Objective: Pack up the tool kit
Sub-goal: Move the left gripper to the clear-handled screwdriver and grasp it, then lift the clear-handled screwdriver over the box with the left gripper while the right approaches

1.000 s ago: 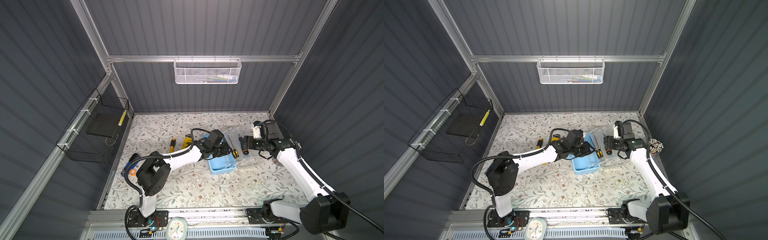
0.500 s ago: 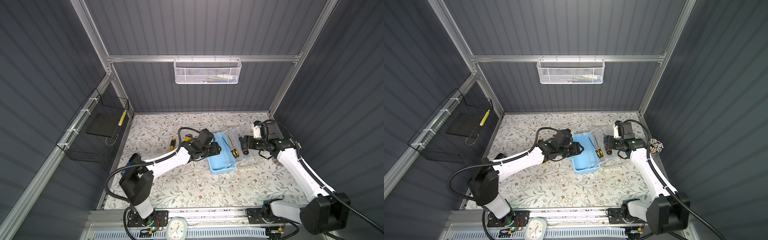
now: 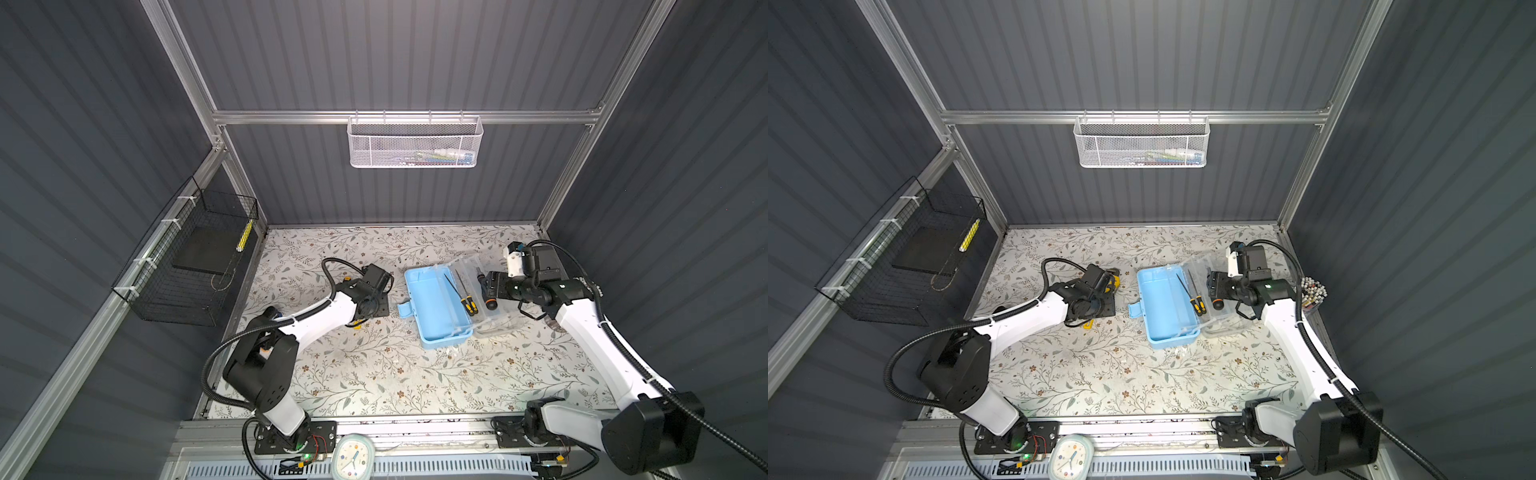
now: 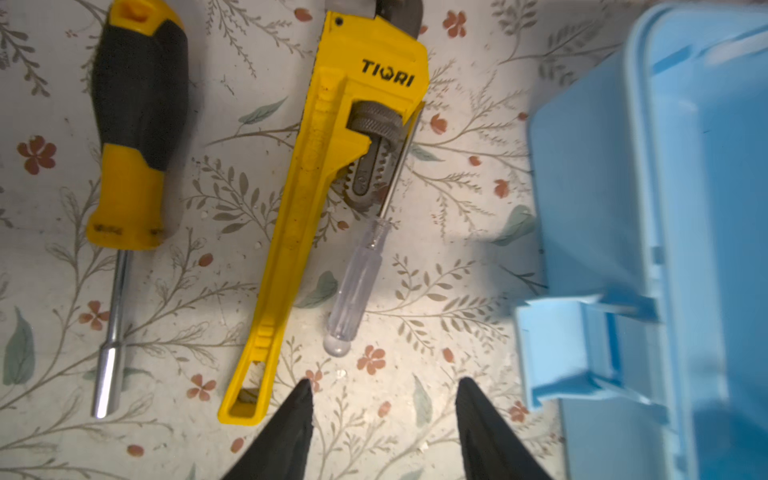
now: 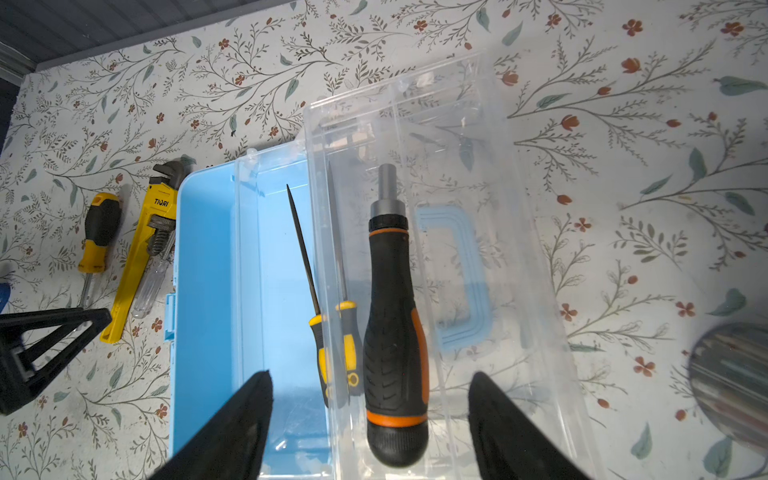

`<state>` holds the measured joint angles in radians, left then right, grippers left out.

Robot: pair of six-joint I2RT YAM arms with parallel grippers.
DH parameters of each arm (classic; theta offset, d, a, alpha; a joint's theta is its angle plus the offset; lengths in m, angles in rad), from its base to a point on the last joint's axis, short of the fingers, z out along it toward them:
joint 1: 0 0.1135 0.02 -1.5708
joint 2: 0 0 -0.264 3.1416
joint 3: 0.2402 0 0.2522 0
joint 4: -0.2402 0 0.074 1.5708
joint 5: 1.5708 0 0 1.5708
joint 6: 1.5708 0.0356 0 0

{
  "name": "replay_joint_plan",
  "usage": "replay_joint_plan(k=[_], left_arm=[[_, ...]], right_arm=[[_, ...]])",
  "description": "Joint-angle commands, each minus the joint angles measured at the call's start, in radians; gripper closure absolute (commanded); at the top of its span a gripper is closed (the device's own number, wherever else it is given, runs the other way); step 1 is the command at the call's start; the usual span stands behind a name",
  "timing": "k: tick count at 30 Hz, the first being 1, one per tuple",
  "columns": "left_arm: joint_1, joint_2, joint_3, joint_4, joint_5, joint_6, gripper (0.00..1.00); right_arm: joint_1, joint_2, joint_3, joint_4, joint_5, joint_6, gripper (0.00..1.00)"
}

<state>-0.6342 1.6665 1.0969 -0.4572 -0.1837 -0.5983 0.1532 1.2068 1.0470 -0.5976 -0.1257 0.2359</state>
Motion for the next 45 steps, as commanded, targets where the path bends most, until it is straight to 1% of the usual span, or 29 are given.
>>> replay_joint_plan(k=[1,6,10,16,20,24,28,29,31,33,34,37,39,42,45], left_arm=[[0.031,0.077,0.049,-0.024,-0.002,0.103,0.46],[0.066,0.152,0.077,-0.007,0.020,0.147,0.48],[0.070,0.193,0.108,-0.005,0.029,0.167,0.49],[0.070,0.211,0.126,-0.002,0.029,0.174,0.56],[0.070,0.223,0.130,-0.004,0.057,0.184,0.61],[0.070,0.250,0.130,-0.005,0.098,0.178,0.74],[0.070,0.243,0.106,0.011,0.122,0.173,0.75],[0.069,0.239,0.102,0.013,0.122,0.173,0.77],[0.070,0.235,0.099,0.010,0.127,0.173,0.83],[0.070,0.215,0.090,0.019,0.156,0.168,0.90],[0.070,0.200,0.083,0.027,0.169,0.163,0.91],[0.069,0.129,0.063,0.066,0.218,0.136,0.92],[0.068,0.070,0.059,0.090,0.249,0.115,0.92],[0.066,-0.007,0.055,0.131,0.294,0.100,0.93],[0.051,-0.062,0.057,0.163,0.312,0.099,0.93]], right_arm=[[-0.001,-0.026,-0.016,-0.013,0.006,0.003,0.24],[-0.001,-0.042,-0.021,-0.019,0.009,0.002,0.22],[-0.001,-0.047,-0.024,-0.015,-0.009,0.008,0.20],[-0.001,-0.052,-0.025,-0.021,-0.012,0.011,0.19],[-0.001,-0.051,-0.026,-0.022,-0.008,0.012,0.18],[-0.002,-0.046,-0.020,-0.022,-0.007,0.015,0.18],[-0.001,-0.046,-0.015,-0.027,-0.002,0.010,0.18],[-0.003,-0.044,-0.013,-0.028,-0.003,0.011,0.17],[-0.002,-0.044,-0.010,-0.026,-0.005,0.013,0.17],[-0.002,-0.043,-0.006,-0.028,-0.012,0.017,0.17],[-0.002,-0.043,-0.004,-0.027,-0.017,0.021,0.17],[-0.001,-0.050,0.001,-0.011,-0.087,0.040,0.18],[0.000,-0.055,0.000,0.015,-0.174,0.064,0.19],[0.009,-0.056,0.002,0.049,-0.267,0.110,0.20],[0.025,-0.054,0.002,0.094,-0.337,0.161,0.22]])
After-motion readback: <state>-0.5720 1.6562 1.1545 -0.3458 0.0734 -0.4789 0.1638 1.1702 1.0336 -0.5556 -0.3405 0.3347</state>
